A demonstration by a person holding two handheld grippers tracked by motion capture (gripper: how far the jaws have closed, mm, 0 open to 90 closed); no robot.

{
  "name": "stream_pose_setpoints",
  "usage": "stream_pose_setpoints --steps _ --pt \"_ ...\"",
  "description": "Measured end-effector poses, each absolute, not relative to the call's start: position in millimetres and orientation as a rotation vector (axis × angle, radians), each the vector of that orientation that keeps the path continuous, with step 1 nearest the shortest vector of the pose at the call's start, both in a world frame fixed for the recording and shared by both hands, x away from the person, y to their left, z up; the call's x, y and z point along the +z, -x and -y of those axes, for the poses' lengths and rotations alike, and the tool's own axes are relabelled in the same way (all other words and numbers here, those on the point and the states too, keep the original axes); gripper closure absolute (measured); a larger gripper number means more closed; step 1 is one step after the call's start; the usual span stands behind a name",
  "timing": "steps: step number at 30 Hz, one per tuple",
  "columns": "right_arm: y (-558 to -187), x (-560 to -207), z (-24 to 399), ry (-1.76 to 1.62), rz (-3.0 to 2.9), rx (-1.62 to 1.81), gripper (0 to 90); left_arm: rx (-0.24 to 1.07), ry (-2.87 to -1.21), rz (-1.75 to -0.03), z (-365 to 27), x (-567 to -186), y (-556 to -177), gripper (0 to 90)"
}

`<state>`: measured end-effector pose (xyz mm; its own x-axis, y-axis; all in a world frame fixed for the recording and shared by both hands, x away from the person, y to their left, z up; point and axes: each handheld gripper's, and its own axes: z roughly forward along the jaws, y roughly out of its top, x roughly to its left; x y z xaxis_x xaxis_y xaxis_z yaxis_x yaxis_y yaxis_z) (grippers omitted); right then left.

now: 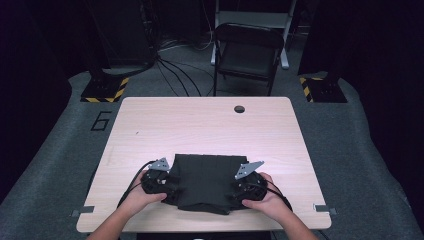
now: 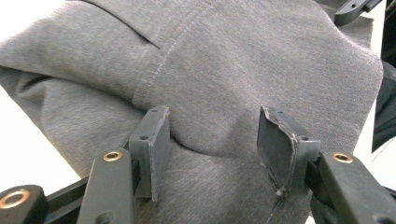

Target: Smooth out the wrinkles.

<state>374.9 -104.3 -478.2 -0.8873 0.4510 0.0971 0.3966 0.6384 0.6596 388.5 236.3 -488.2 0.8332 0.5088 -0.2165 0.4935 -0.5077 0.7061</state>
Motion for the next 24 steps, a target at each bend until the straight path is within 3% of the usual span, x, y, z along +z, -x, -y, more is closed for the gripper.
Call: stream_pose_setpoints --steps 24 --pt "-382.6 -465.9 140.0 -0.928 -2.599 1.184 45.5 0.140 -2.059 -0.895 -284.7 -474.5 -395.9 42.8"
